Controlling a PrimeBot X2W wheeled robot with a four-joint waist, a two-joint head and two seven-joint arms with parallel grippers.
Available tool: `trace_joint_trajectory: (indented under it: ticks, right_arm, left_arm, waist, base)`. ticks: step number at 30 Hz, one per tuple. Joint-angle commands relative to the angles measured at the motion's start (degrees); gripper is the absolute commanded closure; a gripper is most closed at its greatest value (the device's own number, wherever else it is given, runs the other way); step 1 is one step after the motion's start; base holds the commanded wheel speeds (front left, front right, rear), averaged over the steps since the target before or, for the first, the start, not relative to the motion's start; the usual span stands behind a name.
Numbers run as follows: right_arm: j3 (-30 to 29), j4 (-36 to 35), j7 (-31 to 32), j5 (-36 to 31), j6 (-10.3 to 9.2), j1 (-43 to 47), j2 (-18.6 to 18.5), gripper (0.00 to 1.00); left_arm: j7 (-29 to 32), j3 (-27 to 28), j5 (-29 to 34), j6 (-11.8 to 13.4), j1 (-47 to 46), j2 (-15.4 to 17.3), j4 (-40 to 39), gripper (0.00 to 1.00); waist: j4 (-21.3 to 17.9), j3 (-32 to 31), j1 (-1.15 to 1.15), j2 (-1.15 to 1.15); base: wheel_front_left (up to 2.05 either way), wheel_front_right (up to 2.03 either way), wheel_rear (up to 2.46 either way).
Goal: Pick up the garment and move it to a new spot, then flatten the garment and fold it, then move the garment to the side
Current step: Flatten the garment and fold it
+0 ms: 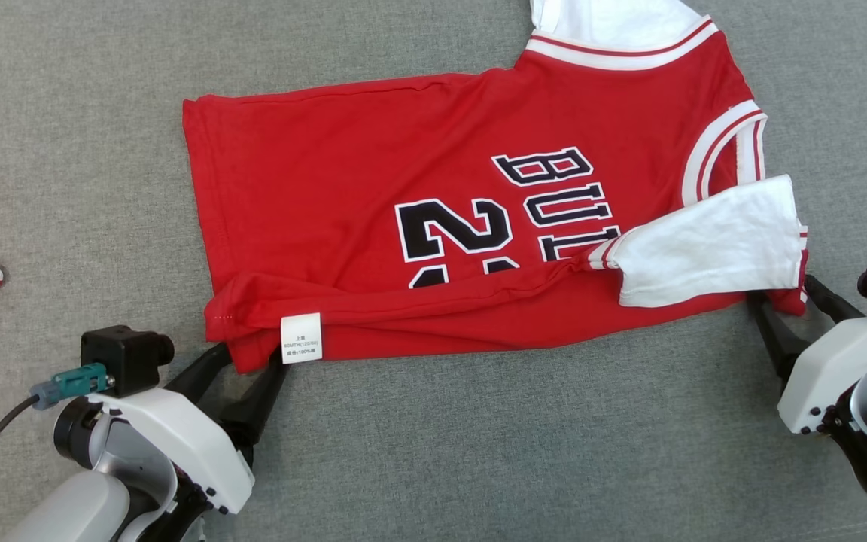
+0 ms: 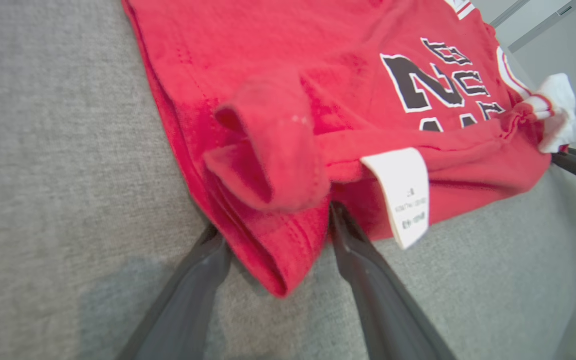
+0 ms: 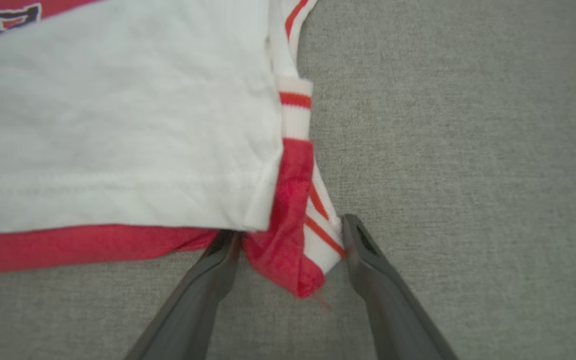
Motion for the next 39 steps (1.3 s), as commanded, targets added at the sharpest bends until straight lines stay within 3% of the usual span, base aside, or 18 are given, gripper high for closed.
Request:
trace_joint_trajectory:
  ticks: [1, 2, 10, 16, 22, 28, 36, 37, 38, 39]
  right_arm:
    - [1.45, 0.94, 1.14, 0.55, 0.2, 0.08, 0.34, 0.58]
    - [1.76, 1.01, 1.43, 1.47, 0.2, -0.1, 0.39, 0.99]
    - [3.74, -3.66, 5.1, 13.69, 0.16, -0.23, -5.2, 1.0]
    - [0.73, -8.22, 10.87, 23.41, 0.15, 1.39, -10.99, 1.0]
    - [-4.18, -12.21, 16.17, 28.57, 0.15, 3.89, -15.1, 1.0]
    - [-4.8, -13.07, 18.23, 27.71, 0.1, 8.17, -14.02, 1.0]
    - [-3.14, -12.35, 16.78, 26.36, 0.11, 15.04, -11.75, 1.0]
    - [-3.24, -12.57, 16.36, 26.26, 0.11, 15.43, -11.62, 0.86]
    - [-3.31, -12.99, 15.78, 25.8, 0.11, 15.73, -11.75, 0.49]
    - [-3.83, -13.12, 15.22, 25.16, 0.11, 15.81, -12.09, 0.0]
  left_arm:
    - [1.47, -1.51, -0.26, -0.11, 0.27, -0.79, 2.31, 1.0]
    - [1.94, -2.0, -0.15, -0.86, 0.15, -0.72, 2.34, 1.0]
    - [1.87, 0.06, -3.78, -3.95, 0.78, 1.22, -1.15, 1.0]
    - [3.55, 2.83, -9.55, -6.29, 3.52, 4.91, -7.97, 1.0]
    - [5.05, 4.85, -13.23, -6.5, 7.14, 9.14, -13.65, 1.0]
    - [4.04, 4.74, -13.22, -5.23, 10.75, 10.27, -13.08, 1.0]
    - [2.0, 2.49, -12.14, -6.08, 14.77, 9.08, -10.78, 0.97]
    - [1.49, 2.59, -11.82, -5.92, 15.18, 9.27, -10.78, 0.64]
    - [0.83, 2.84, -11.56, -5.65, 15.64, 9.31, -10.93, 0.0]
    - [0.43, 2.95, -10.94, -5.34, 15.84, 9.71, -11.25, 0.0]
  waist:
    - [0.09, 0.11, 0.0, 0.0]
    - [0.11, 0.09, 0.0, 0.0]
    - [-0.16, -3.08, 0.0, 0.0]
    - [-0.47, -5.85, 0.0, 0.0]
    - [-0.75, -7.06, 0.0, 0.0]
    - [-0.89, -6.49, 0.0, 0.0]
    - [-0.86, -5.6, 0.0, 0.0]
    - [-0.95, -5.57, 0.0, 0.0]
    - [-1.01, -5.57, 0.0, 0.0]
    - [-1.08, -5.59, 0.0, 0.0]
  base:
    - [0.0, 0.0, 0.0]
    - [0.0, 0.0, 0.0]
    - [0.0, 0.0, 0.0]
    - [0.0, 0.0, 0.0]
    - [0.0, 0.0, 0.0]
    - [0.0, 0.0, 0.0]
    - [0.0, 0.0, 0.0]
    - [0.0, 0.0, 0.0]
    - [0.0, 0.0, 0.0]
    - [0.0, 0.0, 0.0]
